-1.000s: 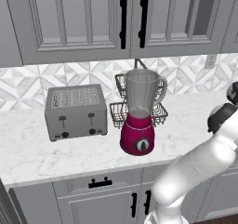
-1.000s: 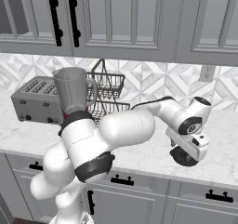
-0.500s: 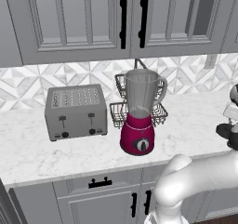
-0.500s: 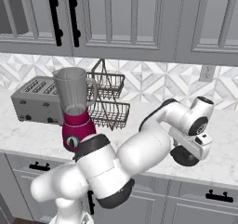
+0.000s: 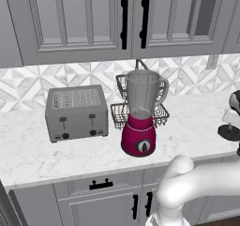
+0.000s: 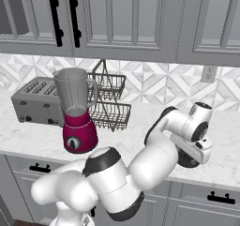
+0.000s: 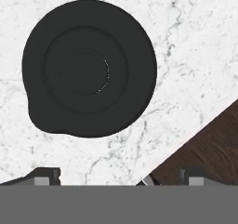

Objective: Close the lid blender by securely placing the lid on top.

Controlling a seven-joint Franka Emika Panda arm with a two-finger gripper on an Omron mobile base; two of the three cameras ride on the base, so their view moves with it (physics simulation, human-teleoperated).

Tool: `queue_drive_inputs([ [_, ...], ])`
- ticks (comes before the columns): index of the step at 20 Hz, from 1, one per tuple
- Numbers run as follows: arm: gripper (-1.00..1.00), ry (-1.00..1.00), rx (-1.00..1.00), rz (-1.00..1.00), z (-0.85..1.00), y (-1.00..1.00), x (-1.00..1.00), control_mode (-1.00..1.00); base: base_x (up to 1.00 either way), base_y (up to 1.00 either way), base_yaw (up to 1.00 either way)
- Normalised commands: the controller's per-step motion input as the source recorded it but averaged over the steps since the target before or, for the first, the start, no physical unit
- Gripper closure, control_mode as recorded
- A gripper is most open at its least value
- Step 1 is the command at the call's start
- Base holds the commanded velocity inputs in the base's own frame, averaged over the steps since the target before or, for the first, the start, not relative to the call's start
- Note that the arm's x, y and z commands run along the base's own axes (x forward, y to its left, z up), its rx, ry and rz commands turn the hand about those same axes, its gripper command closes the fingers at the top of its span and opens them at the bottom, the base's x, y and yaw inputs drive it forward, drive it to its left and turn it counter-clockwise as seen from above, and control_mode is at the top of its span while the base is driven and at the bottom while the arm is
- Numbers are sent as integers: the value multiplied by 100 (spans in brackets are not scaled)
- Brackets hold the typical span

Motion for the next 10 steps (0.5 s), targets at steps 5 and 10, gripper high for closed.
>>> queue_drive_inputs([
  [5,-100,-1,-8,0,-27,0,8,-100,0,0,0],
  [10,-100,-2,-4,0,-20,0,17,-100,0,0,0],
])
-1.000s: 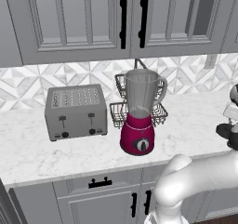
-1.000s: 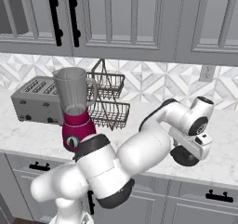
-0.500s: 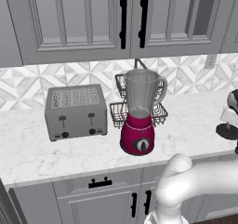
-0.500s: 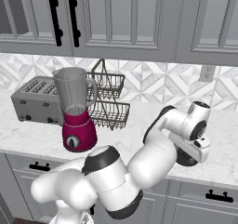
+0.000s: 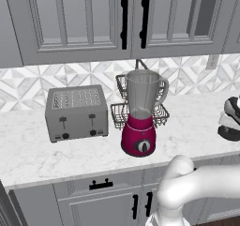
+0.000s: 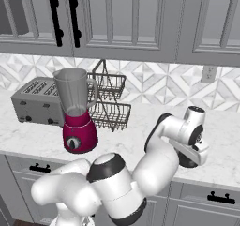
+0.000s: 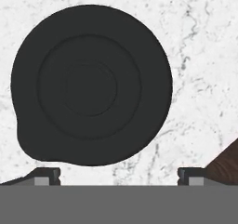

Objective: Close the lid blender by securely placing the lid on top.

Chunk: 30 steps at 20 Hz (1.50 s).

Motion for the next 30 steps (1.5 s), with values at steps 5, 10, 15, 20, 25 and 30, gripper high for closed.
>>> queue_drive_inputs([
  [5,-100,-3,0,0,-4,0,23,-100,0,0,0],
  [10,-100,-5,-1,0,-13,-1,14,-100,0,0,0],
  [15,-100,-5,-1,0,-9,-7,11,-100,0,0,0],
  [20,-100,-1,-1,0,-2,-10,21,-100,0,0,0],
  [25,-100,0,0,0,0,-18,4,-100,0,0,0],
  [30,-100,0,0,0,0,-19,0,-100,0,0,0],
])
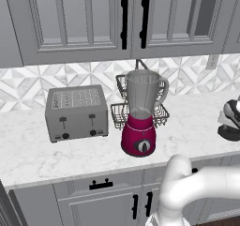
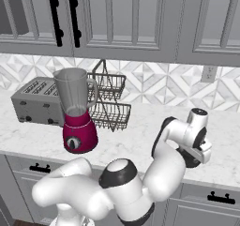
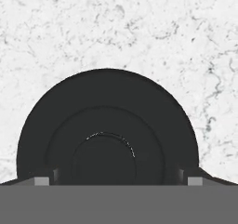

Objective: Close the lid blender by securely placing the lid on top.

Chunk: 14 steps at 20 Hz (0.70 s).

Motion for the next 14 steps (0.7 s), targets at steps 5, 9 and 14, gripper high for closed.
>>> queue_drive_inputs([
  [5,100,0,0,0,-4,0,11,-100,0,0,0],
  [9,100,0,0,0,-15,7,21,-100,0,0,0],
  [14,100,0,0,0,-2,0,2,-100,0,0,0],
])
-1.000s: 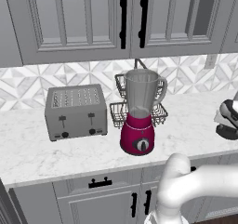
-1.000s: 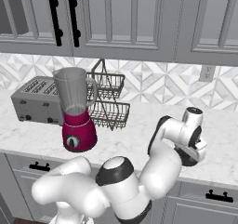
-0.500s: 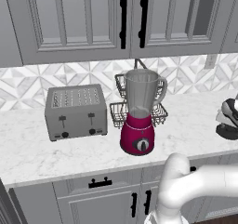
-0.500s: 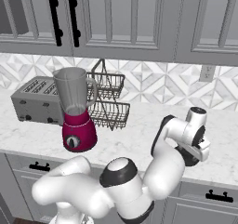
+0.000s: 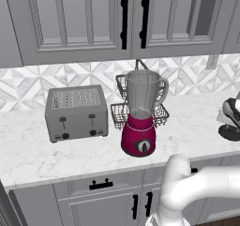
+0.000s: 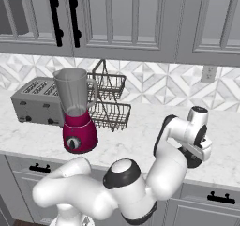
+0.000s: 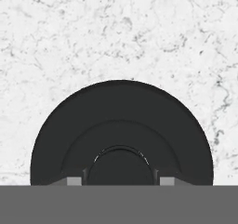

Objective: Close the lid blender by securely placing the lid on top.

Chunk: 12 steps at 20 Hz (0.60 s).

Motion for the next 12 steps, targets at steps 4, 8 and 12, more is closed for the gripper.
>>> queue_drive_inputs([
  [4,100,0,0,0,2,0,0,-100,0,0,0],
  [8,100,-3,0,0,37,0,0,-100,0,0,0],
  [12,100,-2,0,0,89,11,0,-100,0,0,0],
])
